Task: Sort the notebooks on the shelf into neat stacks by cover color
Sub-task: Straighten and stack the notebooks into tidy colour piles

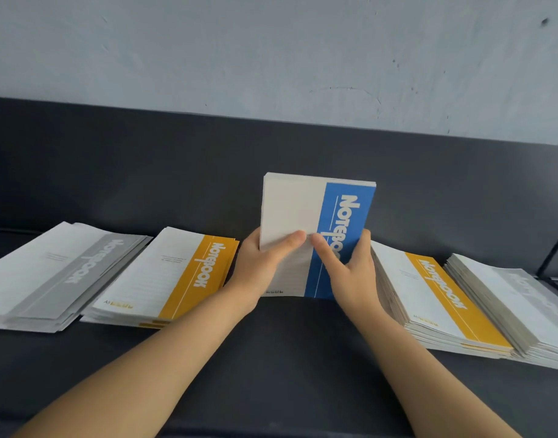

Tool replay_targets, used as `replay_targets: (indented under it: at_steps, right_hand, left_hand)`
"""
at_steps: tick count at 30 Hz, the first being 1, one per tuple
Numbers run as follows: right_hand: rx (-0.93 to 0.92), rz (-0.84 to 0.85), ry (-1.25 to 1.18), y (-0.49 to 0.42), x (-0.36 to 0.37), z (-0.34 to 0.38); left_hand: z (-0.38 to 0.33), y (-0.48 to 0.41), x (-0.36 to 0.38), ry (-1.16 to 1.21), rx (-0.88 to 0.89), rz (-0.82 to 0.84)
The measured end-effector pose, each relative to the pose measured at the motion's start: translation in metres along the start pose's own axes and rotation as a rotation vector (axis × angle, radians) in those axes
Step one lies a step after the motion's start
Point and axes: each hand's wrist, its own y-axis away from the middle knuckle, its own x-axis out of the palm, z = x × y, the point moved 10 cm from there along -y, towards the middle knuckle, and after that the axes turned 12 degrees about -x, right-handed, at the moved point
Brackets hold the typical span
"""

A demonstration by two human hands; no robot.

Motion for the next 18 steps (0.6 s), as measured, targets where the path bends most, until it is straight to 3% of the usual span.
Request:
replay_targets:
  at_steps: [2,8,10,12,15,18]
  right_hand:
    - [0.047,0.026,0.004,0.001,0.004,-0.008]
    - [0.001,-0.021,0.078,-0.005,-0.004,0.006]
    - [-0.003,-0.050,0.168,-0.007,-0.011,0.010]
    - [0.032,-0.018,0.356,-0.009,-0.015,0.007]
    - [0.017,0.186,0.741,-0.008,-0.008,0.001]
    - [0.061,0.330,0.724,-0.002,0.008,-0.013]
  left_hand:
    - [0.011,0.000,0.000,-0.027,-0.039,-0.014]
    - [-0.007,0.008,-0.003,-0.161,0.124,0.003]
    - [-0.012,0.006,-0.001,-0.171,0.099,0.014]
    - [-0.003,0.003,0.006,-0.176,-0.053,0.058]
    - [0.034,0.001,0.013,-0.224,-0.337,0.129]
    - [0.057,0.002,0.013,-0.238,-0.483,0.131]
